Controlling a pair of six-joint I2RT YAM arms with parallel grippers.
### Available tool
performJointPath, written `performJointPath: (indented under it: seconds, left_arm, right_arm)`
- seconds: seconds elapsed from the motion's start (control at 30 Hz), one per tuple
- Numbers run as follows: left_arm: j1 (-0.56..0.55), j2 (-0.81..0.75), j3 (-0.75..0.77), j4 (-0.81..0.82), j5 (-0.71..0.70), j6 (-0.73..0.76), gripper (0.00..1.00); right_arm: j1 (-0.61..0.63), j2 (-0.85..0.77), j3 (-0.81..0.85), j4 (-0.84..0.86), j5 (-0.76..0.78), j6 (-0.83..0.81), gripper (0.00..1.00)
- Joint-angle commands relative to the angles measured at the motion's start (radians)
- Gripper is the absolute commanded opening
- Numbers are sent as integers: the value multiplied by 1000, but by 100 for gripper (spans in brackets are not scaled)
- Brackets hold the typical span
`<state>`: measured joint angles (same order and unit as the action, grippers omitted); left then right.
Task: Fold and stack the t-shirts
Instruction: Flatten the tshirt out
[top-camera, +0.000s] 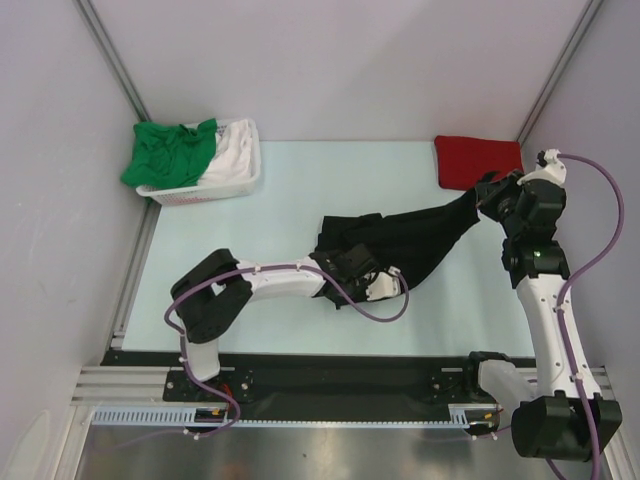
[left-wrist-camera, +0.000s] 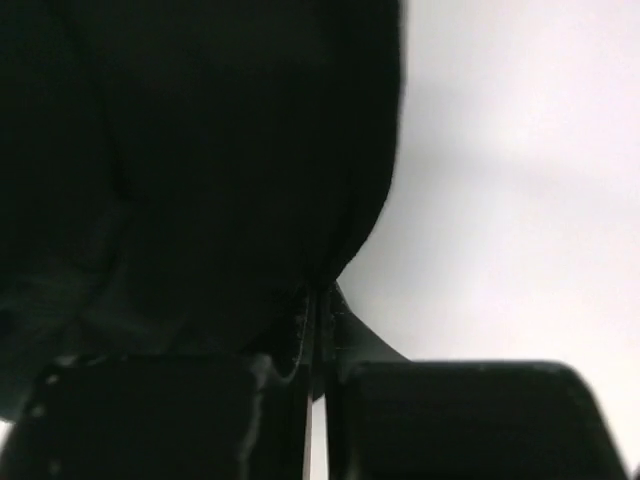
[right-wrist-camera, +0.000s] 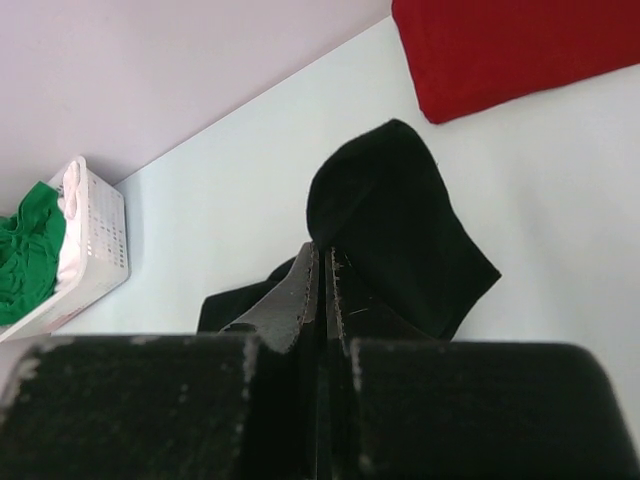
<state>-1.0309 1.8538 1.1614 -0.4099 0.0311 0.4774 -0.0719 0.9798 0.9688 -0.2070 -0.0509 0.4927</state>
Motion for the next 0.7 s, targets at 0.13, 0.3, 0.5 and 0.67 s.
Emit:
performJointPath:
  seconds: [0.13, 0.3, 0.5, 0.67]
  left_arm:
    - [156, -205, 27, -12, -160, -19, 0]
    - [396, -499, 236, -151, -140, -17, 0]
    - [491, -740, 463, -283, -217, 47, 0]
    - [502, -808, 657, -401, -302, 66, 1]
  right_arm:
    - [-12, -43, 117, -11, -10, -28, 0]
    - [-12, -38, 344, -72, -52, -42, 0]
    - [-11, -64, 545, -115, -99, -36, 0]
    - [-11, -107, 683, -186, -125, -36, 0]
